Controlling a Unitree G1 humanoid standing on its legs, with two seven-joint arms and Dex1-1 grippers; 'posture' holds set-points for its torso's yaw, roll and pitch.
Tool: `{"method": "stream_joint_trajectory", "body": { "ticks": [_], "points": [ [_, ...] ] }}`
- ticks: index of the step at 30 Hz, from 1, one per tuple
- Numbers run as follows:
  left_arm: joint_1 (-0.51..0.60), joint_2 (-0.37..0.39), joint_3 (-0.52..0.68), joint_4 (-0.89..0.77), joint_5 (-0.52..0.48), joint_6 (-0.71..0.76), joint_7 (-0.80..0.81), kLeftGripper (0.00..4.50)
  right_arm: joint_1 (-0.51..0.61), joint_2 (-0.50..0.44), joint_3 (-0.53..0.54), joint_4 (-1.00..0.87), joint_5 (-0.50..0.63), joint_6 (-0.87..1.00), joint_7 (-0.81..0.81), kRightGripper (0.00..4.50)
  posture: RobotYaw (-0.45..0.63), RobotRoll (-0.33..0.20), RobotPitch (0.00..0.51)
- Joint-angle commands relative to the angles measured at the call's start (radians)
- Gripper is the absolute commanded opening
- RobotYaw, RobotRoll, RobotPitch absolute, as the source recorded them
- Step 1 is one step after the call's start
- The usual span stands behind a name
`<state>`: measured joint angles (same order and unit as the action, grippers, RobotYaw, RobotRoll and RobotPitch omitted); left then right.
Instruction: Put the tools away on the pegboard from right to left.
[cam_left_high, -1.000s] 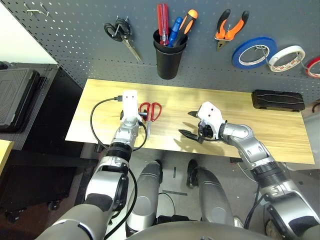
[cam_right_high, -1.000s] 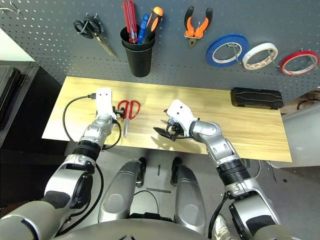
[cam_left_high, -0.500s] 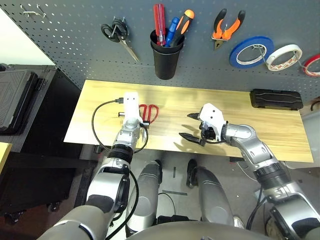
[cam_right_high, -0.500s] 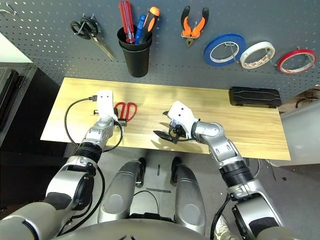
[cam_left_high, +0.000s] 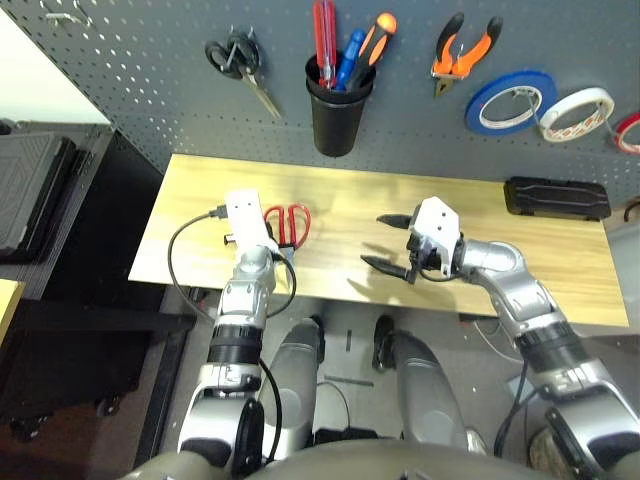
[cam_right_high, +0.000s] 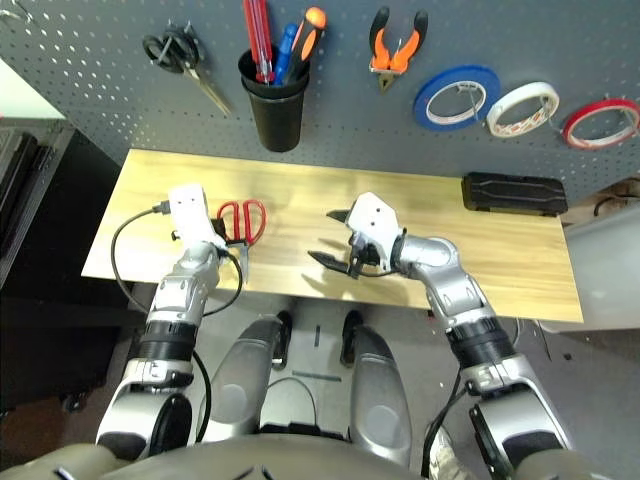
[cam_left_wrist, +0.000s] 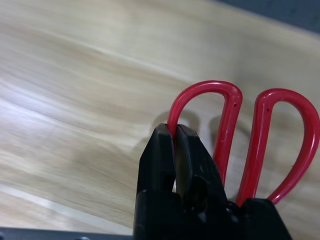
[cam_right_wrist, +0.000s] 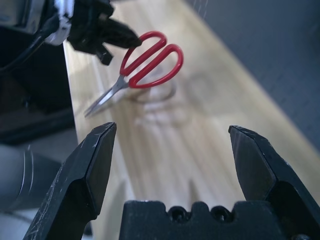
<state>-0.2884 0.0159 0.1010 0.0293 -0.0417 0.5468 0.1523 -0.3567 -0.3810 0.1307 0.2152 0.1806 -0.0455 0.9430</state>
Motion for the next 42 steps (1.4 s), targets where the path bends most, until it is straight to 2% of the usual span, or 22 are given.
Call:
{"method": "stream_joint_trajectory", "body": {
  "ticks": [1, 6, 12, 25, 33, 42],
  "points": [
    [0.054, 0.007, 0.004, -0.140, -0.024, -0.003, -0.039, 0.04, 0.000, -0.010, -0.045, 0.046, 0.046, -0.085, 0.039, 4.50, 0.28, 0.000, 0.284],
    [0.106, 0.020, 0.015, -0.280, -0.068, -0.074, -0.103, 0.04, -0.043, 0.000, -0.099, 0.094, 0.113, -0.156, 0.086, 4.50, 0.31, 0.000, 0.270],
    [0.130, 0.037, 0.040, -0.395, -0.137, -0.143, -0.178, 0.04, -0.073, -0.007, -0.159, 0.067, 0.231, -0.128, 0.154, 4.50, 0.33, 0.000, 0.257],
    [0.022, 0.114, 0.119, -0.557, -0.261, -0.045, -0.189, 0.04, -0.155, -0.194, -0.285, -0.027, 0.448, 0.126, 0.305, 4.50, 0.33, 0.000, 0.245],
    [-0.092, 0.147, 0.161, -0.537, -0.298, -0.003, -0.174, 0.04, -0.245, -0.258, -0.329, -0.006, 0.479, 0.211, 0.336, 4.50, 0.31, 0.000, 0.241],
    [-0.175, 0.181, 0.171, -0.486, -0.314, 0.008, -0.181, 0.04, -0.288, -0.256, -0.333, 0.006, 0.465, 0.215, 0.328, 4.50, 0.29, 0.000, 0.235]
  ]
}}
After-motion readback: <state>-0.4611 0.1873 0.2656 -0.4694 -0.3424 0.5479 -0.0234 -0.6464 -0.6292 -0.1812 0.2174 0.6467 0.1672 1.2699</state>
